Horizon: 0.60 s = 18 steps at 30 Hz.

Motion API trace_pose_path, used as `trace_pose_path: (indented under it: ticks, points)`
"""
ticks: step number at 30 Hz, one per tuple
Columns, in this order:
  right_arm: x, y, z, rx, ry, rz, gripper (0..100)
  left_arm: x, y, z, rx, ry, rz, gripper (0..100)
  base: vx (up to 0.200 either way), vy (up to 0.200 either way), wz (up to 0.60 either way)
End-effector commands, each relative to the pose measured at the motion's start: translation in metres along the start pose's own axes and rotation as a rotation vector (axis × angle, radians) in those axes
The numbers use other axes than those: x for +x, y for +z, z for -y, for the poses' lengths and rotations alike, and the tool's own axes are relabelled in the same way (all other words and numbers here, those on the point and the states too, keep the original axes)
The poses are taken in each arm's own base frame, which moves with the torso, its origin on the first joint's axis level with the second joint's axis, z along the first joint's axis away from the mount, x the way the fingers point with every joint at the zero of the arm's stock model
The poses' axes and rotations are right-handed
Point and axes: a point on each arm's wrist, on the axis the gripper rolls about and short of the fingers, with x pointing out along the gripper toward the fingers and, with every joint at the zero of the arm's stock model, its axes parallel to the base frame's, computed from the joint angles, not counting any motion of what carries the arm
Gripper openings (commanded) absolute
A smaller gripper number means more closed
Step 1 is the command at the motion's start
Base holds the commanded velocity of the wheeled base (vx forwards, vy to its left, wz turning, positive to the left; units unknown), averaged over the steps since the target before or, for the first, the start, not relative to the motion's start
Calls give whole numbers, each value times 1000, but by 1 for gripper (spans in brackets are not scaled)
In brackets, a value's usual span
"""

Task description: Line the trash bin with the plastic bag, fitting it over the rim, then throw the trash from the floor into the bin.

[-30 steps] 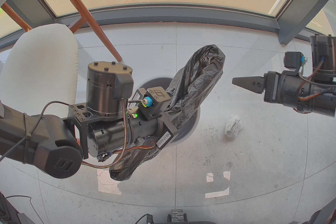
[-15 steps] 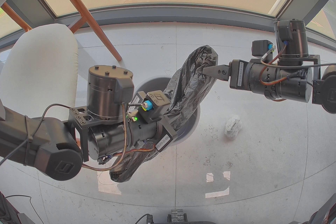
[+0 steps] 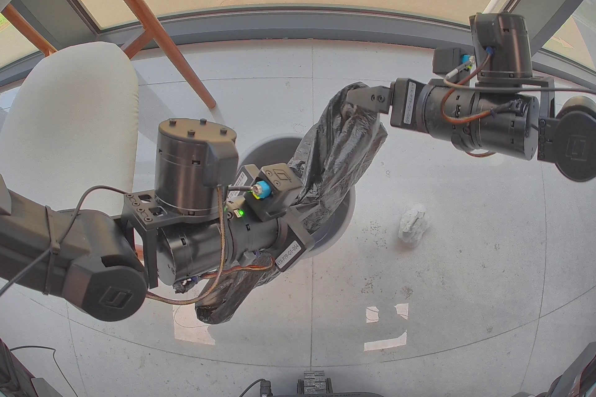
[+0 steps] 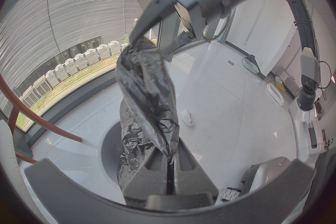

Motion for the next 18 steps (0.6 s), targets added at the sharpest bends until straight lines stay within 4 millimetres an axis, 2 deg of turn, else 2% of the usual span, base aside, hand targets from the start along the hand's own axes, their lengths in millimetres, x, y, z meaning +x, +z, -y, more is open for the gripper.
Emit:
trace_pose_path:
  ticks: [1, 9, 14, 18]
  points:
    - [-2, 5, -4, 2, 10, 16, 100, 4, -3, 1, 1, -3, -8, 0, 0, 0, 0]
    - [2, -12, 1, -7, -20, -38, 100, 3, -3, 1, 0, 0, -10, 0, 0, 0, 0]
    - [5, -34, 11, -25, -70, -101, 100, 2, -2, -1, -8, 29, -16, 0, 0, 0, 0]
    - [5, -39, 14, -30, -101, -118, 100, 3, -2, -1, -10, 31, -15, 0, 0, 0, 0]
